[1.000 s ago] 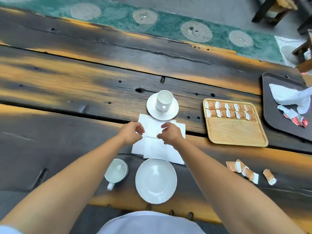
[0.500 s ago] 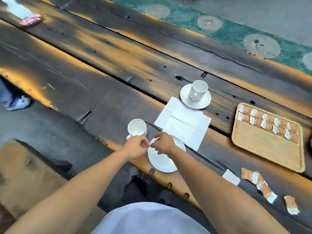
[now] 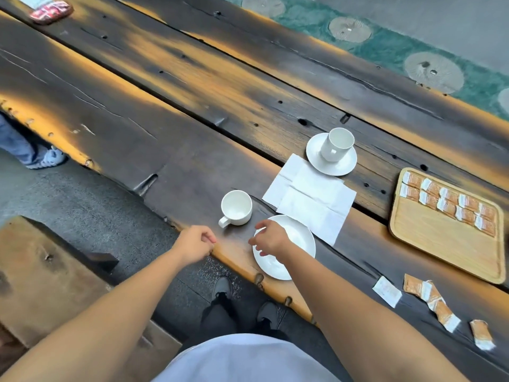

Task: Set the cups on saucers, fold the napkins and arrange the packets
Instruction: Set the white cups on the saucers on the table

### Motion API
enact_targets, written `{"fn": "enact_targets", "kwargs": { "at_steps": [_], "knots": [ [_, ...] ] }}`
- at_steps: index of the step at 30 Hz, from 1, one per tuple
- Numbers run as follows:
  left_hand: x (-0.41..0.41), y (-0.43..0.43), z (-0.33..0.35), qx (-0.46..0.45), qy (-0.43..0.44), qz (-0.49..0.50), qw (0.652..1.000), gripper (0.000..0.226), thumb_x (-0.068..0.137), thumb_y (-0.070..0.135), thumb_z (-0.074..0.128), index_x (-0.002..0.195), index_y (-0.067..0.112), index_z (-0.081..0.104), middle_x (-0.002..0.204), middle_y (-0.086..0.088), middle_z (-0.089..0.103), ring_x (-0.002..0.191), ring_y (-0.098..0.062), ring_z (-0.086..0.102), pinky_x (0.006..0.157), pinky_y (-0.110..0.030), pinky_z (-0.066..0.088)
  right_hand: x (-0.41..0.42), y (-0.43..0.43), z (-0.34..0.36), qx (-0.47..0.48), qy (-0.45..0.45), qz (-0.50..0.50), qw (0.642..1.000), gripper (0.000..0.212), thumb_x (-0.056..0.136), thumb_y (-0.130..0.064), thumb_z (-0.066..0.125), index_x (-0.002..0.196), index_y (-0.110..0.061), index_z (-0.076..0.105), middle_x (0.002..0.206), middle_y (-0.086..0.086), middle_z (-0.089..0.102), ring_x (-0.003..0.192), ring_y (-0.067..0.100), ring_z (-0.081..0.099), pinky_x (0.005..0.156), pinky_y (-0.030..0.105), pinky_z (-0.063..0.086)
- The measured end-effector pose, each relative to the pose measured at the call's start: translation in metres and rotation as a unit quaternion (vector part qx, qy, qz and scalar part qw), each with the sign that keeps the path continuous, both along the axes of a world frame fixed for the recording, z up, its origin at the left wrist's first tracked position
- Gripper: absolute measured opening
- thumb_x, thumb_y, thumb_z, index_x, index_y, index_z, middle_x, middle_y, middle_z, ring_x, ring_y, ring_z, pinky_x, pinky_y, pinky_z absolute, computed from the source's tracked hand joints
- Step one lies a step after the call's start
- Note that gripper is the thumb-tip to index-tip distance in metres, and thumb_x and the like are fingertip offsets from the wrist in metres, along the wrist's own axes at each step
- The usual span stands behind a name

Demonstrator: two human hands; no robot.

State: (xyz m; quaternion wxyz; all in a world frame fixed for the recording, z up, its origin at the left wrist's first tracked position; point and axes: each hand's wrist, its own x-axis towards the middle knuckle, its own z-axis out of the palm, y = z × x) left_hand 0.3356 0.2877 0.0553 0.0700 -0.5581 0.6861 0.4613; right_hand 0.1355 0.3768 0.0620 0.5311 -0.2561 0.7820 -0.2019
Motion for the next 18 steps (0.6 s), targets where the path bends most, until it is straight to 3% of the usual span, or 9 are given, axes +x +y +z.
{"fn": "enact_targets", "kwargs": {
  "at_steps": [3, 7, 10, 14, 18],
  "knots": [
    [-0.004, -0.025, -0.002, -0.009, 0.000, -0.005, 1.000, 0.020, 0.084, 0.003, 0.059, 0.077, 0.020, 0.068, 0.077, -0.003, 0.071, 0.076, -0.023, 0.071, 0.068, -0.035, 0.060, 0.004, -0.009, 0.000, 0.009, -0.002, -0.021, 1.000, 0.043, 0.081, -0.011, 0.070, 0.121, -0.012, 0.054, 0.095, 0.013, 0.067, 0.077, 0.029, 0.066, 0.081, 0.048, 0.060],
    [-0.015, -0.050, -0.008, 0.001, 0.010, -0.012, 1.000, 0.018, 0.085, 0.006, 0.060, 0.076, 0.021, 0.067, 0.071, -0.001, 0.072, 0.072, -0.017, 0.071, 0.075, -0.037, 0.059, 0.009, -0.018, -0.006, 0.027, 0.002, -0.052, 0.998, 0.043, 0.080, -0.011, 0.070, 0.121, -0.012, 0.055, 0.104, 0.018, 0.068, 0.079, 0.031, 0.068, 0.080, 0.047, 0.061],
    [-0.020, -0.062, -0.016, 0.013, 0.011, -0.030, 0.999, 0.019, 0.086, 0.006, 0.057, 0.079, 0.022, 0.066, 0.073, -0.001, 0.073, 0.072, -0.015, 0.071, 0.075, -0.037, 0.060, 0.016, -0.024, -0.013, 0.041, 0.017, -0.065, 0.997, 0.042, 0.079, -0.011, 0.069, 0.119, -0.010, 0.056, 0.109, 0.017, 0.068, 0.093, 0.037, 0.070, 0.084, 0.050, 0.059],
    [-0.028, -0.076, -0.029, 0.014, 0.033, -0.066, 0.997, 0.018, 0.084, 0.004, 0.058, 0.094, 0.018, 0.063, 0.085, -0.003, 0.074, 0.074, -0.023, 0.066, 0.079, -0.040, 0.058, 0.027, -0.033, -0.024, 0.056, 0.026, -0.092, 0.994, 0.046, 0.077, -0.014, 0.068, 0.121, -0.012, 0.056, 0.112, 0.016, 0.067, 0.101, 0.036, 0.067, 0.089, 0.050, 0.057],
    [-0.038, -0.089, -0.035, 0.025, 0.057, -0.054, 0.997, 0.033, 0.077, 0.001, 0.069, 0.106, 0.016, 0.062, 0.107, -0.005, 0.072, 0.089, -0.025, 0.068, 0.088, -0.040, 0.055, 0.034, -0.042, -0.030, 0.055, 0.024, -0.136, 0.989, 0.051, 0.074, -0.014, 0.068, 0.123, -0.015, 0.053, 0.107, 0.012, 0.066, 0.097, 0.035, 0.069, 0.084, 0.051, 0.059]
  ]
}}
